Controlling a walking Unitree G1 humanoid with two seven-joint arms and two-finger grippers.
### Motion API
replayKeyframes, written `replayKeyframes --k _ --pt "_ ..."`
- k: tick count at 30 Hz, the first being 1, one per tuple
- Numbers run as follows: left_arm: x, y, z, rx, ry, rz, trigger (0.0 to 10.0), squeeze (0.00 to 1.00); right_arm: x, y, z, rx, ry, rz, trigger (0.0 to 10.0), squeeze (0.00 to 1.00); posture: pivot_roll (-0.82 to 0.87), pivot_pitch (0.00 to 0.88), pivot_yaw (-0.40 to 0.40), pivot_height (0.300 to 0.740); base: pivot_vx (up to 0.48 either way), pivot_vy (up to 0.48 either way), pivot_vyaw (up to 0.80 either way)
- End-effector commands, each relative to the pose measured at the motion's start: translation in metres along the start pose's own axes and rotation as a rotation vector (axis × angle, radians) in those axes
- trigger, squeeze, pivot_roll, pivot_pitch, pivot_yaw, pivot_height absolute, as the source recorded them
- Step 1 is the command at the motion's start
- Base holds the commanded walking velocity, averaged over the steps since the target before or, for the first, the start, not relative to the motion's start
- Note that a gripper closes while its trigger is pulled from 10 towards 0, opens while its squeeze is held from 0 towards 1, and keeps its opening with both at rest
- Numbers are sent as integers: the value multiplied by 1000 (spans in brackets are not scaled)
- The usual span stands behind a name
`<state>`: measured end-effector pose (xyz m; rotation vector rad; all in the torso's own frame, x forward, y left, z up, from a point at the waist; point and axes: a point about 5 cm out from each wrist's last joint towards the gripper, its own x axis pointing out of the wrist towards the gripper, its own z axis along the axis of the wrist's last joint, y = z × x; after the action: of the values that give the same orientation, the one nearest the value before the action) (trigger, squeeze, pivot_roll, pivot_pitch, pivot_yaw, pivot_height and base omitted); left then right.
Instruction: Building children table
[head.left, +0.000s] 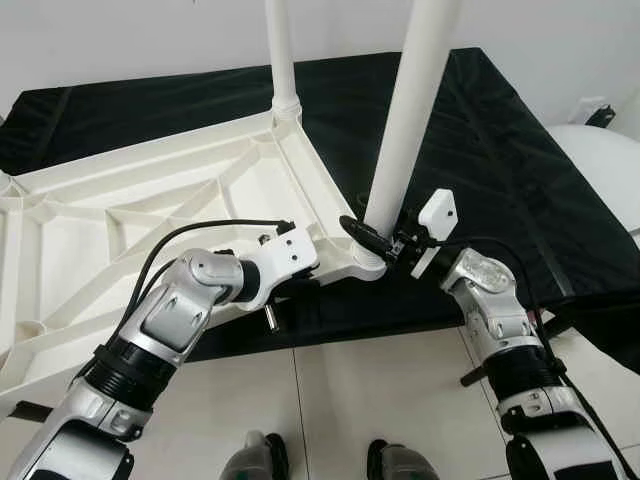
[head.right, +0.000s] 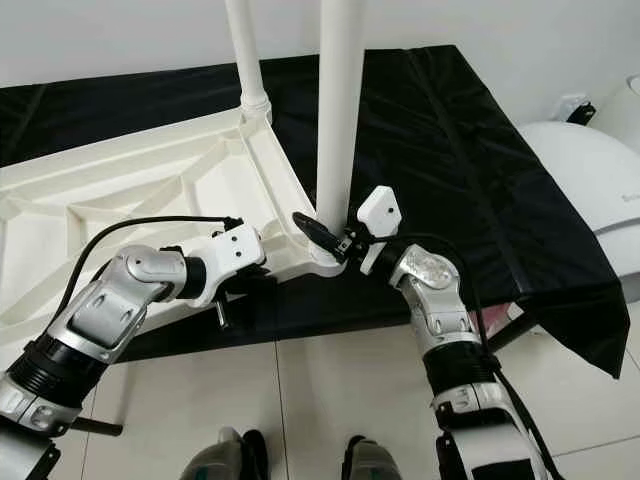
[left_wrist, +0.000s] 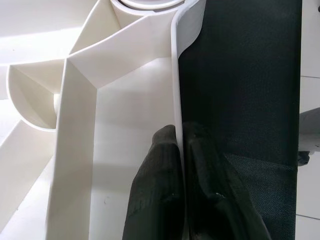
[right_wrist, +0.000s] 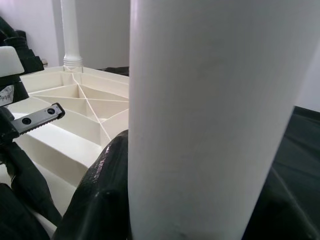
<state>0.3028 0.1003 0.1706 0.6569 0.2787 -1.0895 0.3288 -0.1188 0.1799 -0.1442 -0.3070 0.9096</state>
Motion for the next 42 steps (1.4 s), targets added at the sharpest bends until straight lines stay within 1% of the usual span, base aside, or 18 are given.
replayKeyframes --k 1,9,24,42 --pt "-9 11 12 54 -20 81 10000 0 -4 11 -19 63 73 19 10000 0 -102 177 61 740 0 0 0" --pt "-9 12 12 57 -20 82 10000 0 -4 11 -18 72 61 -8 10000 0 -103 178 60 740 0 0 0" --pt "-9 13 13 56 -20 88 10000 0 -1 16 -14 78 38 -44 10000 0 -102 178 53 740 0 0 0" --pt "-9 14 13 59 -21 89 10000 0 1 20 -9 54 13 -125 10000 0 -104 178 53 740 0 0 0"
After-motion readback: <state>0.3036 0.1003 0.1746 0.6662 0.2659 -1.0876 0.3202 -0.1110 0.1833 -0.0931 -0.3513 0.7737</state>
